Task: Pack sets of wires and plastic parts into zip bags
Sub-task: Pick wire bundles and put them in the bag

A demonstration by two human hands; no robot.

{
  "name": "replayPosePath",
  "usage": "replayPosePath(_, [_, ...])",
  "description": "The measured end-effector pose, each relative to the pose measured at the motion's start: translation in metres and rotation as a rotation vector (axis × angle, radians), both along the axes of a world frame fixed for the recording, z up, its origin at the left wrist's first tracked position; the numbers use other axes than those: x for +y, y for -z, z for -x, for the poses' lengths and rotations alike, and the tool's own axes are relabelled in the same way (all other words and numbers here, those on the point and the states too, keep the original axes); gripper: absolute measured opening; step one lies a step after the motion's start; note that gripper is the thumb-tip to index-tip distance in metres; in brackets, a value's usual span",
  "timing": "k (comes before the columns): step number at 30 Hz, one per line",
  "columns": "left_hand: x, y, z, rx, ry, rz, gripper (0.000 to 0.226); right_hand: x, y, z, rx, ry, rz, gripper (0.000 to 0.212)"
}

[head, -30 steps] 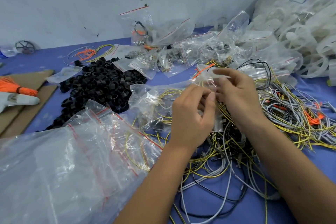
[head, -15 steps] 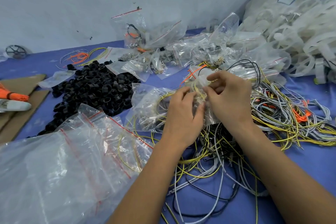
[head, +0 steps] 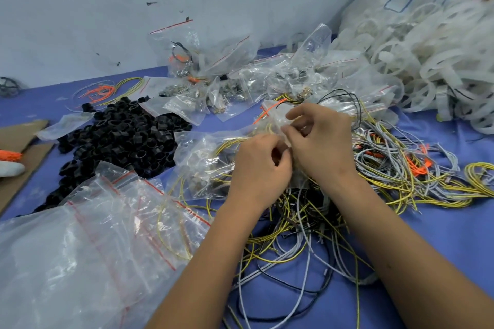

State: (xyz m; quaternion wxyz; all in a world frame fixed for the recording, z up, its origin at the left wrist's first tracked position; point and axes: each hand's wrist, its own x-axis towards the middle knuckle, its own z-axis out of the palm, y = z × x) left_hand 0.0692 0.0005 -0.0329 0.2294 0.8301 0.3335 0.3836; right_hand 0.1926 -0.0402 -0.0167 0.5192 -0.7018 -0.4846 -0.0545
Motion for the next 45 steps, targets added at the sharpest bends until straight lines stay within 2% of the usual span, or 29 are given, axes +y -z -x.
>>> replayPosePath(3, [-0.003,-0.015,-0.02,-0.032,-0.073,-0.016,0.02,-0.003,-0.011,-0.003,0.0,0.065,-0.081,0.003])
replayPosePath(7, [-0.012,-0.033,-0.055,-0.072,-0.054,-0.008,0.02,-0.014,-0.026,-0.03,0.067,0.155,-0.105,0.008])
replayPosePath(13, [-0.037,-0.04,-0.136,0.02,0.07,-0.053,0.028,-0.048,-0.032,-0.113,0.031,0.356,0.116,0.015])
replayPosePath(18, [-0.073,-0.035,-0.202,0.089,0.201,-0.043,0.021,-0.093,-0.025,-0.184,-0.049,0.675,0.216,0.017])
replayPosePath(20, [-0.086,-0.033,-0.22,0.099,0.259,-0.022,0.02,-0.11,-0.018,-0.208,-0.071,0.829,0.32,0.018])
replayPosePath(22, [-0.096,-0.029,-0.232,0.129,0.288,0.0,0.02,-0.121,-0.01,-0.223,-0.013,0.896,0.463,0.021])
replayPosePath(25, [-0.107,-0.022,-0.241,0.15,0.297,0.018,0.019,-0.126,-0.002,-0.237,-0.043,0.857,0.583,0.023])
replayPosePath(28, [-0.11,-0.017,-0.241,0.173,0.296,0.029,0.02,-0.123,-0.003,-0.244,-0.027,0.749,0.568,0.024])
replayPosePath(31, [-0.108,-0.019,-0.235,0.163,0.264,0.033,0.02,-0.124,-0.008,-0.24,0.001,0.683,0.449,0.021])
replayPosePath(36, [-0.092,-0.042,-0.211,0.046,0.216,0.01,0.02,-0.119,-0.024,-0.209,-0.076,0.679,0.292,0.02])
replayPosePath(40, [-0.066,-0.055,-0.17,-0.041,0.046,-0.088,0.018,-0.107,-0.039,-0.169,-0.116,0.649,0.074,0.021])
replayPosePath(42, [-0.05,-0.054,-0.143,-0.051,-0.092,-0.126,0.013,-0.095,-0.046,-0.146,0.001,0.48,-0.044,0.025])
replayPosePath(45, [-0.025,-0.042,-0.097,-0.011,-0.269,-0.136,0.013,-0.066,-0.045,-0.111,0.325,0.189,-0.182,0.035])
